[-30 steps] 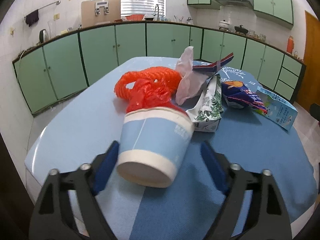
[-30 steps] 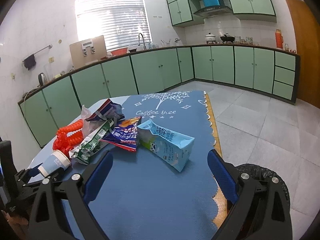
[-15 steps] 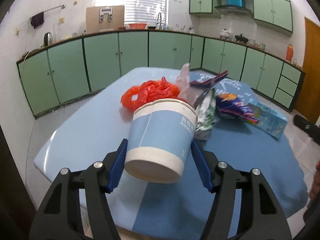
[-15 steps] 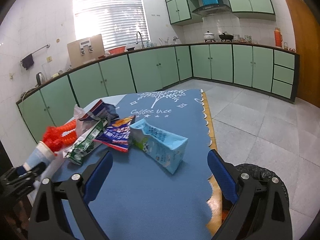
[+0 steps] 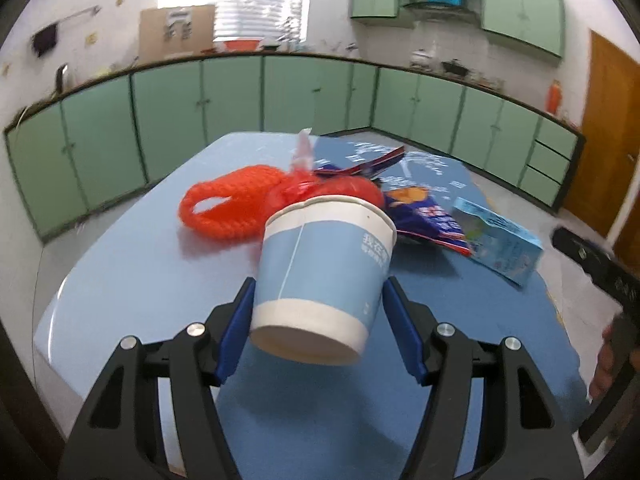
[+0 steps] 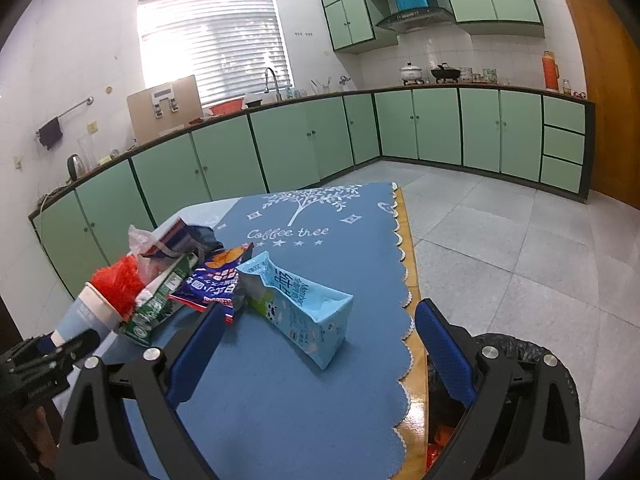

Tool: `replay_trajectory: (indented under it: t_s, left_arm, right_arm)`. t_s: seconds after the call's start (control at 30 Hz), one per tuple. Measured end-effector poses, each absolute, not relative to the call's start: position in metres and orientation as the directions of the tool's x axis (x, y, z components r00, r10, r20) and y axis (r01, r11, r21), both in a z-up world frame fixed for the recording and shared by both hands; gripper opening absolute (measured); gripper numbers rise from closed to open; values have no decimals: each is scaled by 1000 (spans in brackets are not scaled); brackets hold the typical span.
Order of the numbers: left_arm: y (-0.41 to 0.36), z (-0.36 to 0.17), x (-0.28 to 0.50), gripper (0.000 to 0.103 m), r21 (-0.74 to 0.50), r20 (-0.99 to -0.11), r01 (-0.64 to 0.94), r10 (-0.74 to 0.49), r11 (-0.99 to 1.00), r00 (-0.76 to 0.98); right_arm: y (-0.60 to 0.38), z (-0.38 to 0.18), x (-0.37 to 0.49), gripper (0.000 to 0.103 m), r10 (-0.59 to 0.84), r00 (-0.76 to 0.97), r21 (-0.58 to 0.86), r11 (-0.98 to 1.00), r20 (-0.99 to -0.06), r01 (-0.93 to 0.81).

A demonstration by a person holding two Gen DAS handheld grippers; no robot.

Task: Collect trash
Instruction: 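Grasp the blue juice carton with the right gripper while the left gripper holds the cup, then carry the carton and cup to the bin and release both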

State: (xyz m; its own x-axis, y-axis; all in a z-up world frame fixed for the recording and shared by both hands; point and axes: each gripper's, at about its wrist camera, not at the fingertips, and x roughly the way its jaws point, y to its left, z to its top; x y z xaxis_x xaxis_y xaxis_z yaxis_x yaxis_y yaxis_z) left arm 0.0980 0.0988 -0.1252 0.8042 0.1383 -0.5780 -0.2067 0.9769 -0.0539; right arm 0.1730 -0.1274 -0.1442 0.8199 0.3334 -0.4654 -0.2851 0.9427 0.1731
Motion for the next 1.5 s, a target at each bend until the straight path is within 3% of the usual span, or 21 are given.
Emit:
replay_trajectory:
  t_s: [0.73,0.87,1.07,1.23,1.33,1.5]
  left_arm:
    - [82,-95,111,62,-76,-495,-196,134,978,858]
    - [77,-94,118,62,-72,-494,-199,139,977,858]
    - [74,-95,120,62,-59,-497,-201,146,978,855]
    - [78,-97,121,62,-54,-503,-205,151,977,851]
    - [77,-96,120,62,-52,-503,-207,153,977,851]
    - [76,-95,119,62,-48,-501,-207,156,977,851]
  right_arm:
    - [-116,-152,219,94,354,779,147,934,-518,-326]
    - [-109,-158,227,83,384,741,155,919,-551,-362]
    - [-108,-162,228,41,456,675,211,885,-580,-416]
    - [-105,-164,216,40,483,647,229,868,-590,-440]
    - [-98,-168,218,48,464,636,198,874,-617,-444]
    - [-93,-172,221,35,451,617,183,875,-645,-449]
